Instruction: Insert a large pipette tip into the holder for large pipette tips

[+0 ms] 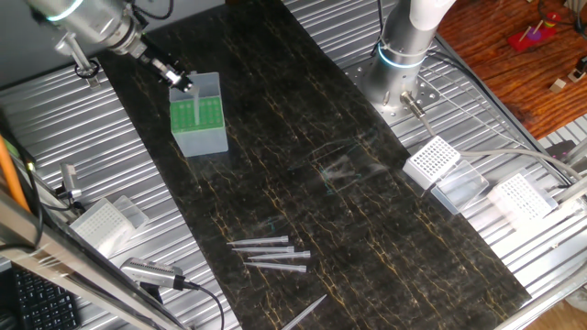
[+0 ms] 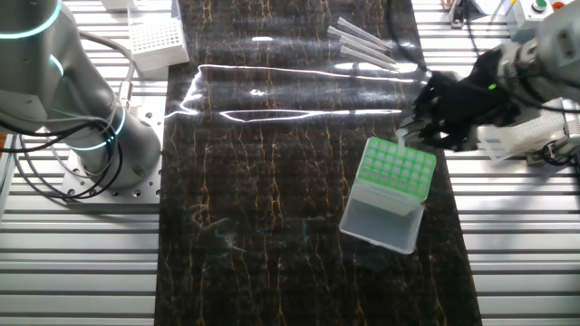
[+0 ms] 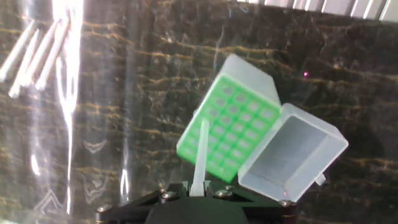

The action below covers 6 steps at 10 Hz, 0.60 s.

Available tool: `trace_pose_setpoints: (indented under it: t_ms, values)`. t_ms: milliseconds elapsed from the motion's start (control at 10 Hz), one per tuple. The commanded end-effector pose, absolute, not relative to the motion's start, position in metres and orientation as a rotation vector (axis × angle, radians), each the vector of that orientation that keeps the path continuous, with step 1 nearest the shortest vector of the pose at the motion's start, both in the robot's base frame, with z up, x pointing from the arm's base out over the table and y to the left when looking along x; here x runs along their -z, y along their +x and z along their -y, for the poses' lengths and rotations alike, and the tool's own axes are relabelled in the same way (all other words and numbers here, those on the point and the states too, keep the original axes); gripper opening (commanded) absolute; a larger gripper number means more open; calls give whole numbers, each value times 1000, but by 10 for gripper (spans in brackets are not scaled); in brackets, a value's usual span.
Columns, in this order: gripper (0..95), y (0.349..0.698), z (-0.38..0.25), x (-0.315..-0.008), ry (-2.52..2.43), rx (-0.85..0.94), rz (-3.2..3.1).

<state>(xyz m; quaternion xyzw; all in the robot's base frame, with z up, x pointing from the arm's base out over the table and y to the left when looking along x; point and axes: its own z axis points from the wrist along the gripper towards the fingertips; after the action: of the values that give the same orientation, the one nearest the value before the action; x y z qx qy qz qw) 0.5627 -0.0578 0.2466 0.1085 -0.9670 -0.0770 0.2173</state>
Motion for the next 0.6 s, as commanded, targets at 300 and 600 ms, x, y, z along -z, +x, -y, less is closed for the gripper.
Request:
trace_pose_setpoints:
  t_ms: [300, 600]
  values:
    - [0, 580, 47, -246, 296, 211, 2688]
    - [570, 583, 48, -242, 361, 227, 2692]
